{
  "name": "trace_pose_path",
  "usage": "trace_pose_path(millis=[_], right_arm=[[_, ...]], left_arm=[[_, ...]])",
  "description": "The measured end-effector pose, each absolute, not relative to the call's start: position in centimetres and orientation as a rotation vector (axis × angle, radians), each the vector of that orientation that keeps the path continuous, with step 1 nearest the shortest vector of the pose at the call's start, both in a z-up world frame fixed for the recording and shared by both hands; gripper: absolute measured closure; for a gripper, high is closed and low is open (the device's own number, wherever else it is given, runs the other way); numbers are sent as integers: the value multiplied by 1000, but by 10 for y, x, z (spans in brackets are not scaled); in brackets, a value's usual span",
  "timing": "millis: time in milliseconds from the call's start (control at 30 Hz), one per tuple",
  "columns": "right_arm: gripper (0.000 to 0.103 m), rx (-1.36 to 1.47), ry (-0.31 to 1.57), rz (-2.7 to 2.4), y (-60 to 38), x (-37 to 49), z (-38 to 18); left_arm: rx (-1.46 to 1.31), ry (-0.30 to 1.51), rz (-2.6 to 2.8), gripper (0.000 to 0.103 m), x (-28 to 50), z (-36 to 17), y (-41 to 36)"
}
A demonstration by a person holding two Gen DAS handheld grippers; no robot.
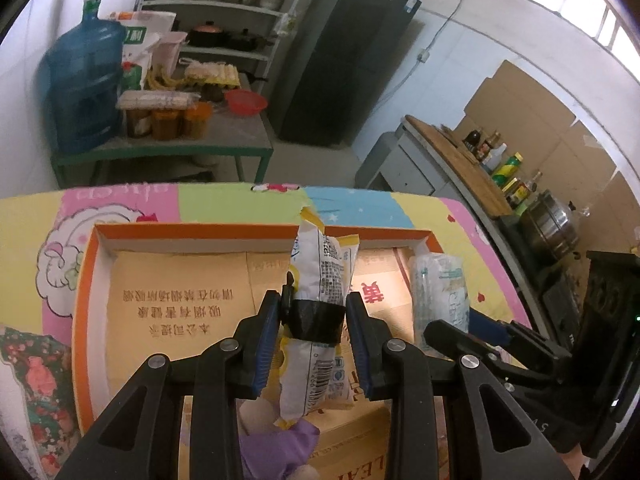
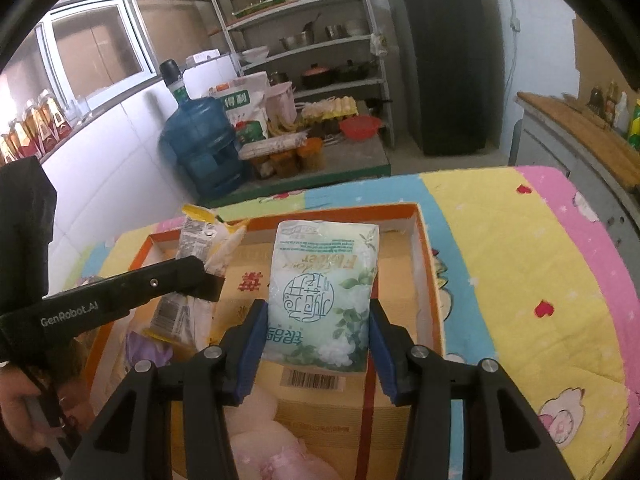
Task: Organize soft objects
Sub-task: 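Open the left tool to drop the snack packet while the right tool releases the tissue pack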
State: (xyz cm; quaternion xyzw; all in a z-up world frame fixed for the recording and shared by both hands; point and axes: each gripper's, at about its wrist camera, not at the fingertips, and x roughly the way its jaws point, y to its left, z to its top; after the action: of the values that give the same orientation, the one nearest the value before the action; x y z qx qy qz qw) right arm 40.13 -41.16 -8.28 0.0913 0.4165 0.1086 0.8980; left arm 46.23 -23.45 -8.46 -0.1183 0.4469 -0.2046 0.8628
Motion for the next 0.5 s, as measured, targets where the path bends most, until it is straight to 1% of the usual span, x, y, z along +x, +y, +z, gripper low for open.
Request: trace_pose_path(millis=[67, 167, 233, 367, 500], right_arm=[[52, 190, 878, 229, -411, 402, -88], [51, 180, 888, 212, -410, 403, -93], [50, 187, 896, 214, -411, 403, -96], [43, 196, 888, 224, -411, 399, -97], [43, 197, 864, 225, -411, 391, -91]], left_arm=[[-253, 957, -440, 69, 464, -89, -235], [-266, 965, -430, 61, 467, -92, -231], [-280, 960, -427, 48, 466, -92, -229], [-279, 943, -433, 45, 463, -87, -227], [-273, 930, -433, 44, 458, -81, -225]])
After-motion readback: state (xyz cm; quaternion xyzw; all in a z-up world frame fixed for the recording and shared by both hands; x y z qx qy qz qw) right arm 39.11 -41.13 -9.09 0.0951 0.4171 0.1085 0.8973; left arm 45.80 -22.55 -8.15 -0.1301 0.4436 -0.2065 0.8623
